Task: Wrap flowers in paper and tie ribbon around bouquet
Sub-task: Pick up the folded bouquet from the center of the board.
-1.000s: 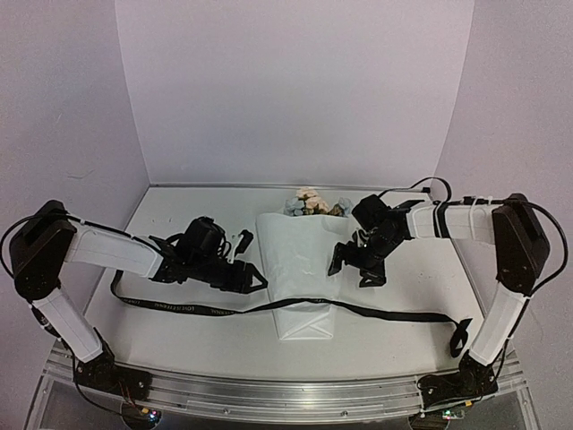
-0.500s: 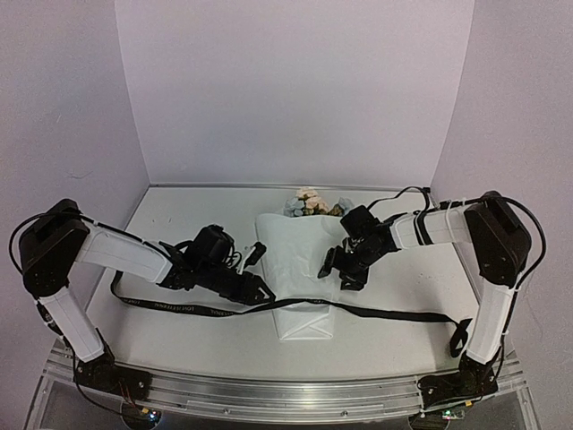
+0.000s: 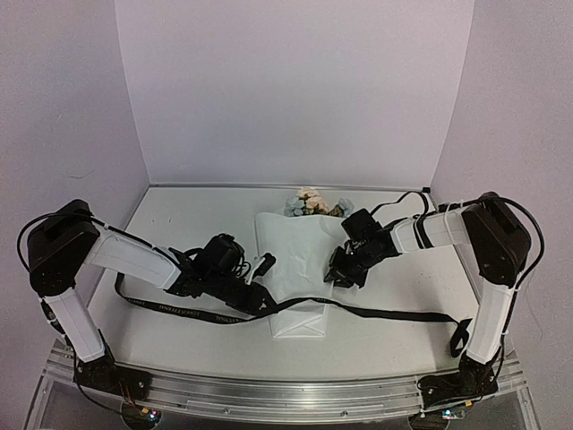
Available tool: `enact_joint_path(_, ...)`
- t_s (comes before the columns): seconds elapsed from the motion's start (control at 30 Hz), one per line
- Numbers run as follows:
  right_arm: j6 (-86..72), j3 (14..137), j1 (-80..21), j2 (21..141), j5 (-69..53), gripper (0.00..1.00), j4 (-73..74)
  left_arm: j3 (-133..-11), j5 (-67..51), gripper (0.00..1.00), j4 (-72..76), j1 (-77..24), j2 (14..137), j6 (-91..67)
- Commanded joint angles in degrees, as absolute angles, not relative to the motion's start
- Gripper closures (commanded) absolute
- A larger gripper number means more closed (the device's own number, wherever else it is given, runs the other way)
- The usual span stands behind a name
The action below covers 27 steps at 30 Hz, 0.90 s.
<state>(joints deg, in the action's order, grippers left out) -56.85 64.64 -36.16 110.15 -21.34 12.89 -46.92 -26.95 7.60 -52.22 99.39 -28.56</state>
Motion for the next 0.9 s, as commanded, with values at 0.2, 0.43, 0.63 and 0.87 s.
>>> enact_joint_path(0.2, -59.95, 68.74, -36.47, 111.85, -19.60, 1.00, 11.83, -49.48, -26.50, 0.91, 8.03, -54.07, 98.79, -27.55)
enact_joint_path(0.43, -60.57, 72.46, -36.47, 113.14, -18.46, 1.00, 14.11, -48.59, -24.66, 1.00, 7.69, -55.15, 98.04, -27.51)
enact_joint_path(0.63, -60.00, 76.60, -36.47, 112.76, -17.53, 1.00, 18.76, -46.41, -25.36, 1.00, 7.76, -56.77, 96.37, -27.47)
enact_joint_path(0.87, -60.21, 80.92, -36.52, 113.32, -17.32, 1.00, 23.16, -42.68, -26.20, 1.00, 9.57, -59.10, 95.07, -28.07)
